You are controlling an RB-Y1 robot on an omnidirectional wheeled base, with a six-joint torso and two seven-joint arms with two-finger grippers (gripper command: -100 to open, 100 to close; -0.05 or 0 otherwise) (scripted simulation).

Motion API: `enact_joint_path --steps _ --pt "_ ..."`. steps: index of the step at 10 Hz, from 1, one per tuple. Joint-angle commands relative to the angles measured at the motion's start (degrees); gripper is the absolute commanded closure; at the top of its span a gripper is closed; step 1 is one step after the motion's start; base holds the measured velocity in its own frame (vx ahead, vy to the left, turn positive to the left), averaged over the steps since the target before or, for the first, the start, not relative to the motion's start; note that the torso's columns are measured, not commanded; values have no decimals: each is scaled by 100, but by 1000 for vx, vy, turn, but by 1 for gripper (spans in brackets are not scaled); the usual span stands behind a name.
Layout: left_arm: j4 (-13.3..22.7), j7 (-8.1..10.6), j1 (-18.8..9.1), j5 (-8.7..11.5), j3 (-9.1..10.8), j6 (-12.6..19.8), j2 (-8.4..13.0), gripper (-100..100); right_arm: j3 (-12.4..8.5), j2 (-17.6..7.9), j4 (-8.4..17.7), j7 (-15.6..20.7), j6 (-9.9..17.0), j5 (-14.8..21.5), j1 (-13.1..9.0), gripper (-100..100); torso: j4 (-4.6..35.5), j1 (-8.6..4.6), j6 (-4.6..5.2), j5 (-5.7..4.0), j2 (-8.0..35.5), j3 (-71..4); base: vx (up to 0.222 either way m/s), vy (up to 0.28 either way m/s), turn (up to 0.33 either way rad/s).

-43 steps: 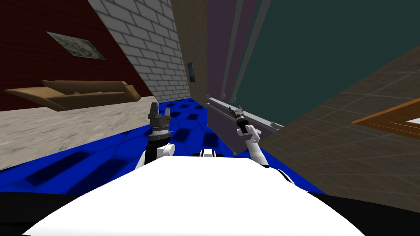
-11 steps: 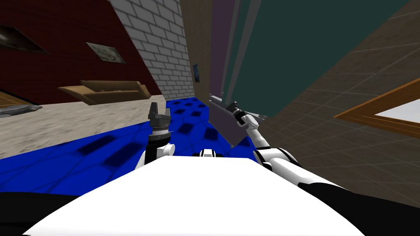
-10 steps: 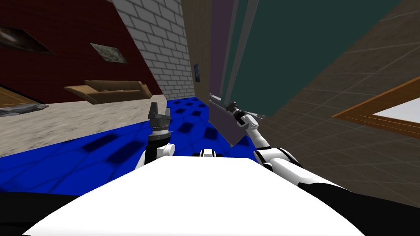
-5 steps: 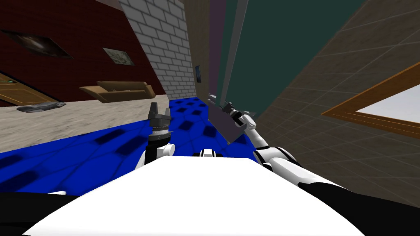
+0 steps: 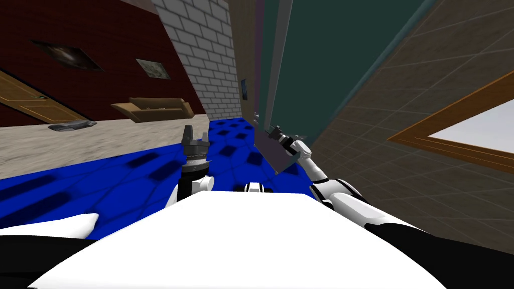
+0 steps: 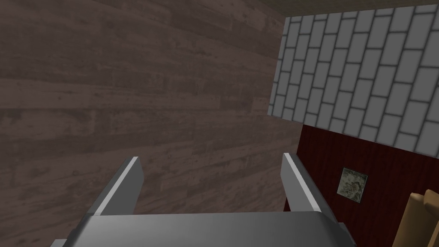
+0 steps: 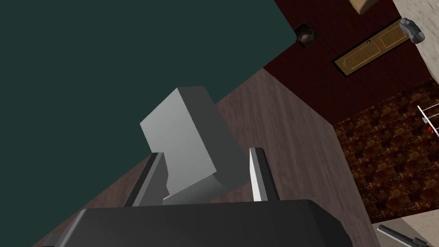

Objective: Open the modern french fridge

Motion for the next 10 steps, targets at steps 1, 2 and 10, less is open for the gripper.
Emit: enact_joint_path --steps 1,2,10 --pt "0 0 0 0 0 0 0 0 192 30 -221 -83 -250 -37 49 100 1 -4 5 -1 -4 -4 -100 -182 66" --pt "0 0 0 0 0 0 0 0 259 30 -279 -121 -353 -57 50 100 -1 0 6 -1 -12 -9 -118 -146 56" --pt "-1 0 2 0 -2 -1 -2 0 279 -533 -214 -828 -251 -155 -548 -100 54 17 -46 17 9 -18 -40 -2 -2"
